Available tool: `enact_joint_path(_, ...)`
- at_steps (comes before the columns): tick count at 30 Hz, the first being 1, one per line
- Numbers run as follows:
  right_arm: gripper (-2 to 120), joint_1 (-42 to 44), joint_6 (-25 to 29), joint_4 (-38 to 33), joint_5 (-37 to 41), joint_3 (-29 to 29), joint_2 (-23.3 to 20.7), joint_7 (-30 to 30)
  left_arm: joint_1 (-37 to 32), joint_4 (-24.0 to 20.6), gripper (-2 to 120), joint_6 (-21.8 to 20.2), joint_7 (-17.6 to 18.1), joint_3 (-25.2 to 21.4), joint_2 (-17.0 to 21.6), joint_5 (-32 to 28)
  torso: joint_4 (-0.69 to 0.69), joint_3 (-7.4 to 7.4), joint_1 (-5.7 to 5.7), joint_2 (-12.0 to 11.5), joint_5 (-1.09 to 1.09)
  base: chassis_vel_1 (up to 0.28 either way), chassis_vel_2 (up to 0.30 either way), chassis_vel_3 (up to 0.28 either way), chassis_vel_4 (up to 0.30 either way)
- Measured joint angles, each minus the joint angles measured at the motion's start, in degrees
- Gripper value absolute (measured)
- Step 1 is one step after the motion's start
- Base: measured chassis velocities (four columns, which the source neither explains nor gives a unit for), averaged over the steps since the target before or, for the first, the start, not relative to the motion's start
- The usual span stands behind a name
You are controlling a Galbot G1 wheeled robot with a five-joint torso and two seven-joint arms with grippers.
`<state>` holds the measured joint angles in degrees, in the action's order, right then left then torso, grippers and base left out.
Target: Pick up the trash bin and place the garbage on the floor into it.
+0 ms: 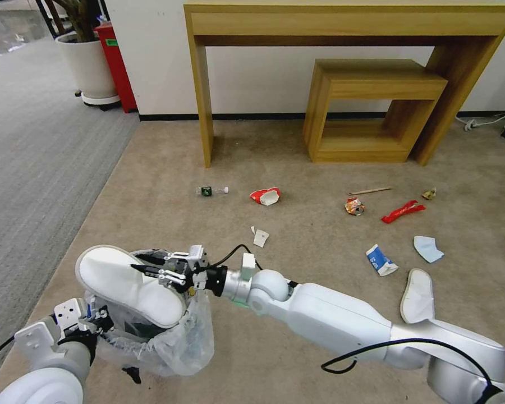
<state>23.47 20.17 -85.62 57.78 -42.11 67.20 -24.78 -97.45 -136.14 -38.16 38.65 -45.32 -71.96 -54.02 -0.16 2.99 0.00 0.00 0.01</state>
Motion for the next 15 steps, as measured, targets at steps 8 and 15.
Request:
enact_joint_path(8, 59, 4.8, -3.7, -6.3, 0.0, 10.2, -4.8, 8.9, 0.5, 0.9, 1, -0.3, -0.6, 0.2, 0.0, 0.8, 0.01, 0.0, 0.0, 0.0, 0.0, 0.0, 0.0, 0.0, 0.0)
enact_joint_path(15, 84, 8.9, -7.1, -11.9, -1.4, 21.3, -11.3, 19.3, 1.5, 2.1, 1, -0.5, -2.2, 0.4, 0.1, 2.2, 0.0, 0.0, 0.0, 0.0, 0.01, 0.0, 0.0, 0.0, 0.0)
